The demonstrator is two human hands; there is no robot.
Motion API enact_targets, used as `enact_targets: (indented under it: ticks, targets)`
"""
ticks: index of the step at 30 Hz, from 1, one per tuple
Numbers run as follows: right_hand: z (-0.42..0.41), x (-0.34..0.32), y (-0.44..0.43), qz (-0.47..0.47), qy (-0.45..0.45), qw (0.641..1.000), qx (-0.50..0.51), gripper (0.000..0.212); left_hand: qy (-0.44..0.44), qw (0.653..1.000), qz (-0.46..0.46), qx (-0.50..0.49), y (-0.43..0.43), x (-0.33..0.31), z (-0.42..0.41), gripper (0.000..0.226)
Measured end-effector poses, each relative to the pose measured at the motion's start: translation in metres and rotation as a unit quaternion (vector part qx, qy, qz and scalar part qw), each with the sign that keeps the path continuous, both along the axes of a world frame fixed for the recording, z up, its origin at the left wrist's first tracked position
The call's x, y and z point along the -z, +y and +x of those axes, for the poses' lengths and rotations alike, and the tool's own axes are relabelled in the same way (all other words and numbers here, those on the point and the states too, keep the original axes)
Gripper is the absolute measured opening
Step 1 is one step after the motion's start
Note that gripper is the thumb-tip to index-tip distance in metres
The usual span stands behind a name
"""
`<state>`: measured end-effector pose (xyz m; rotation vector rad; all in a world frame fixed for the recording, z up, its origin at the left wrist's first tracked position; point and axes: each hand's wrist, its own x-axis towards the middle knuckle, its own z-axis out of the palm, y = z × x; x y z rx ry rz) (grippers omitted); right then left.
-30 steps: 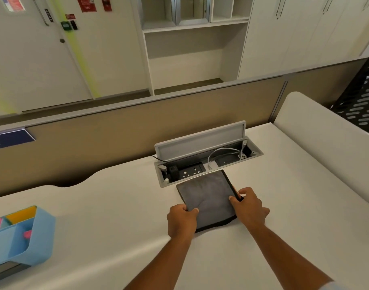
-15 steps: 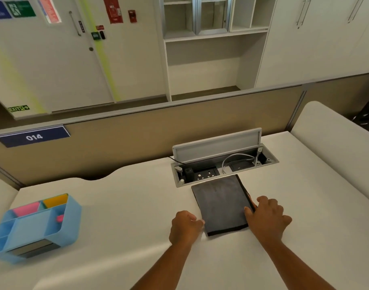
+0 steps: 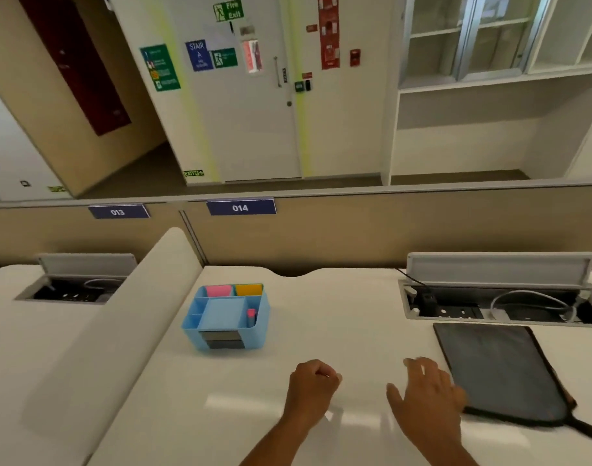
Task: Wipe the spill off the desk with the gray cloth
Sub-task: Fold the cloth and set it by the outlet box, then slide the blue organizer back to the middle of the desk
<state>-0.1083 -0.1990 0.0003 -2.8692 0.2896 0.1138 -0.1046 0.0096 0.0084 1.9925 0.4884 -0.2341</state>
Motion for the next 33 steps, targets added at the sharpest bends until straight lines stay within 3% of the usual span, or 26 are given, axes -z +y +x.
enact_targets:
  ticks: [9, 13, 15, 18, 21, 24, 33]
  targets:
    - [0.037, -0.012, 0.141, 0.164, 0.034, 0.972, -0.165, 0.060, -0.118, 0.968, 0.066, -0.211, 0.170, -0.014, 0.000, 0.013]
    - [0.059, -0.018, 0.192, 0.275, 0.067, 0.944, -0.172, 0.060, -0.151, 0.943, 0.066, -0.289, 0.233, -0.022, 0.015, 0.007]
    - [0.069, -0.018, 0.215, 0.325, 0.089, 0.928, -0.161, 0.060, -0.138, 0.935, 0.072, -0.319, 0.260, -0.019, 0.025, 0.024]
    - [0.078, -0.016, 0.241, 0.357, 0.115, 0.916, -0.143, 0.061, -0.098, 0.940, 0.083, -0.317, 0.290, -0.011, 0.041, 0.041]
    - [0.083, -0.010, 0.254, 0.378, 0.136, 0.907, -0.126, 0.065, -0.057, 0.951, 0.033, -0.302, 0.307, -0.001, 0.056, 0.046]
    - [0.088, -0.007, 0.263, 0.395, 0.155, 0.898, -0.116, 0.068, -0.058, 0.952, -0.062, -0.293, 0.310, 0.002, 0.063, 0.014]
    - [0.091, 0.002, 0.277, 0.450, 0.156, 0.873, -0.101, 0.062, -0.064, 0.950, -0.082, -0.295, 0.304, 0.006, 0.069, 0.012]
